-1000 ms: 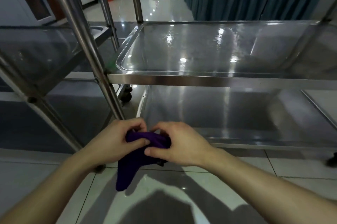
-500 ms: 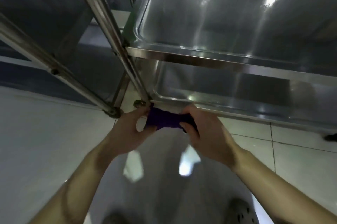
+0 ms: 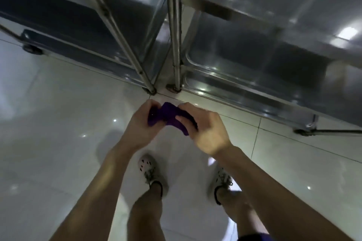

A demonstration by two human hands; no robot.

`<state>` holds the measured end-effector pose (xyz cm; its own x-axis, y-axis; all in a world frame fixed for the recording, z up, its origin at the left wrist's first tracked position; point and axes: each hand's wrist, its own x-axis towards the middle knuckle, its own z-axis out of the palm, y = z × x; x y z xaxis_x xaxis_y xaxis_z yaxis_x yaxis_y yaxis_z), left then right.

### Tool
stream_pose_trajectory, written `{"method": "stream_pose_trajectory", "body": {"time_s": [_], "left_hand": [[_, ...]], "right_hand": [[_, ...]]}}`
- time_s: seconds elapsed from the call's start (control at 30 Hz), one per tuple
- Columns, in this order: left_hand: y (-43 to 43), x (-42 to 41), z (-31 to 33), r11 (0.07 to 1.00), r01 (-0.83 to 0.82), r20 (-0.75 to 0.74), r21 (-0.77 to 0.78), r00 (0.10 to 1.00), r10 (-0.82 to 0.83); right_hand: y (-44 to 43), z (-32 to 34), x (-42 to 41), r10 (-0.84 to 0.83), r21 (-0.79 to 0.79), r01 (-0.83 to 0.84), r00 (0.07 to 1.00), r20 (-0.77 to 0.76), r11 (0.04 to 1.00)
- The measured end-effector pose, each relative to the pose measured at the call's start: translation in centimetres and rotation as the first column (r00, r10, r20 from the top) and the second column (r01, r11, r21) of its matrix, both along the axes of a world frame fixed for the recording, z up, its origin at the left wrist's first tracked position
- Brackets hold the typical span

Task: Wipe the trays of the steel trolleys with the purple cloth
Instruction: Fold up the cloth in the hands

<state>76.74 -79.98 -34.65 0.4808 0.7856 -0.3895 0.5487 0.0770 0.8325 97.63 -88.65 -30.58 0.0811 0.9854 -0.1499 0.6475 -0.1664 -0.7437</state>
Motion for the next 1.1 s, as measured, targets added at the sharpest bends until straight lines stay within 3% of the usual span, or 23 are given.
{"method": "stream_pose_trajectory", "body": {"time_s": [0.17,0.27,0.37,0.47,0.57,0.7,0.8,1.0,1.1], "left_hand": [[3.2,-6.2,11.2,0.987,-0.038,-0.1,-0.156,0.995,0.023],[5.0,-9.9,16.0,0.944,-0.084,0.12,-0.32,0.984,0.128],[6.7,-12.6,20.6,0.91,-0.069,0.385,-0.41,0.891,0.241],[9.3,-13.4,25.0,0.875,-0.172,0.428,-0.452,0.819,0.382],[12.0,-12.8,29.1,0.906,-0.287,0.291,-0.312,0.879,0.379],[16.0,-12.3,32.0,0.97,-0.145,0.291,-0.197,0.936,0.199],[19.1,-11.3,33.0,0.997,-0.064,0.232,-0.035,0.97,0.07],[26.5,-7.4,34.0,0.986,-0.08,0.176,0.147,0.983,0.053],[31.6,-5.3,35.1,0.977,-0.085,0.19,0.197,0.981,0.047]], "right_hand": [[2.1,14.0,-4.1,0.004,0.103,-0.002,1.0,-0.016,0.995],[4.0,20.6,-5.7,-0.035,0.181,0.037,0.999,-0.017,0.983],[6.1,25.5,-6.9,-0.144,0.22,0.162,0.985,-0.095,0.962],[8.1,28.1,-7.8,-0.257,0.19,0.283,0.955,-0.149,0.94],[9.9,28.8,-8.7,-0.39,0.137,0.409,0.909,-0.144,0.902],[11.3,28.3,-8.4,-0.517,-0.082,0.521,0.793,-0.322,0.85],[12.2,28.4,-7.8,-0.493,-0.15,0.471,0.798,-0.346,0.869],[18.3,29.9,-6.0,-0.497,-0.04,0.501,0.839,-0.223,0.864],[23.1,31.5,-4.3,-0.503,0.082,0.539,0.823,-0.266,0.838]]}}
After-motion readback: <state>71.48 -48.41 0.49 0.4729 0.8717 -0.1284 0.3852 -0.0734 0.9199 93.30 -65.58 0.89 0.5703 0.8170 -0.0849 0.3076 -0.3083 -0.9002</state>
